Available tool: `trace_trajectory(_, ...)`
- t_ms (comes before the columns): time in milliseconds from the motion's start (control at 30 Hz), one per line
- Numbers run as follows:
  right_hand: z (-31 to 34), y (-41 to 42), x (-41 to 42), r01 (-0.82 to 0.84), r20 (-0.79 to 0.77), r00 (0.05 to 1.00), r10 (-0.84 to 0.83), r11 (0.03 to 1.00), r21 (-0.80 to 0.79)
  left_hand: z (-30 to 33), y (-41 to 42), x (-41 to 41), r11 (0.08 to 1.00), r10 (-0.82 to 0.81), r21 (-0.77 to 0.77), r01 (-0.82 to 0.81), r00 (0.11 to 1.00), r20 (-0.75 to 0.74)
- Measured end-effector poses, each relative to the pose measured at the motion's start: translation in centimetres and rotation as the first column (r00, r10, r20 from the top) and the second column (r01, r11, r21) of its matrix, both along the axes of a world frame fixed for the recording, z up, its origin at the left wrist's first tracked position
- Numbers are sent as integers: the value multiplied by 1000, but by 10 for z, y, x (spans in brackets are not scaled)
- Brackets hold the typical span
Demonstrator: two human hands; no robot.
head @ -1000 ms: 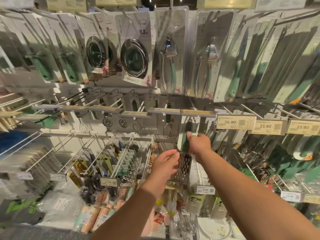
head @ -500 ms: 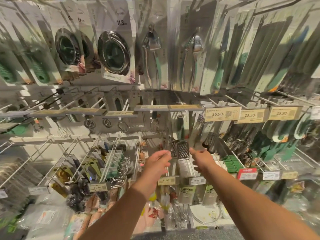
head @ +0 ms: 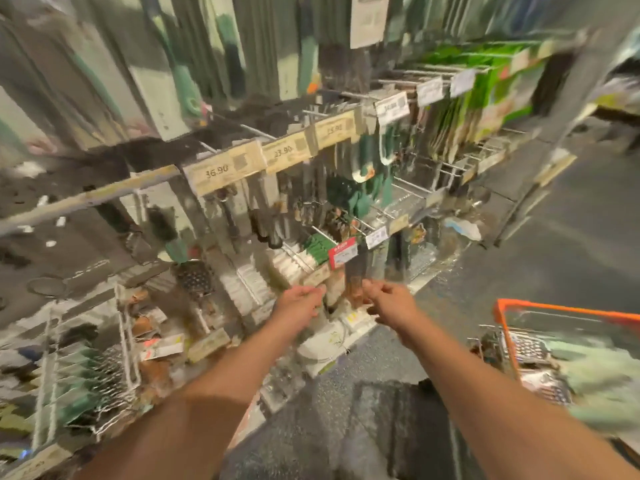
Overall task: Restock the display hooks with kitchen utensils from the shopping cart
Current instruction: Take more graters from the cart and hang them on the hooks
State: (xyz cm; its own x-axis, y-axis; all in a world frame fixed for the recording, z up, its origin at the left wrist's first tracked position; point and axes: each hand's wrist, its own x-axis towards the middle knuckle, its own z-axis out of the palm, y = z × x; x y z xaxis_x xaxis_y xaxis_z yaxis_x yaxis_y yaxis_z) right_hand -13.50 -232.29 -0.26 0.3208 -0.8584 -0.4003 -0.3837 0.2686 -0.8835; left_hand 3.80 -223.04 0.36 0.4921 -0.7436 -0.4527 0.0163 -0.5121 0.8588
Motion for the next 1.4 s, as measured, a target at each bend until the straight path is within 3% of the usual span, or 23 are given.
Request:
trace_trajectory(133, -21, -28, -85, 232, 54, 970, -236, 970, 78, -15, -59, -67, 983, -180, 42, 180, 984, 10)
trace_trajectory(333, -53, -53, -209, 522, 94, 844, -528, 849, 77, -38, -130, -187, 896, -435, 130, 424, 897, 73)
trace_trajectory(433, -71, -44, -268, 665, 29, 744, -667, 744, 69, -52, -156, -247, 820, -570, 146, 554, 814, 112)
trace_trajectory(567, -105, -10, -342, 810, -84, 584, -807, 575, 113, -79, -172, -323, 652, -758, 183, 736, 637, 137)
trace_trajectory(733, -129, 28, -392, 870, -156, 472, -867, 430, 243, -109, -182, -384, 408, -912, 265, 874, 379, 155)
trace_trajectory(900, -139, 36, -405, 890, -199, 416, -888, 352, 289, -145, -214, -414, 196, -977, 387, 901, 146, 153)
trace_trajectory(1000, -150, 23, -401, 896, -220, 385, -897, 306, 322, -160, -240, -426, 145, -983, 404, 903, 85, 162)
trace_trajectory(1267, -174, -46, -380, 896, -324, 307, -895, 158, 414, -195, -322, -430, 107, -991, 417, 902, 62, 121)
trace_trajectory(1400, -182, -82, -377, 907, -379, 241, -894, 69, 415, -205, -362, -444, 21, -992, 444, 896, -35, 117)
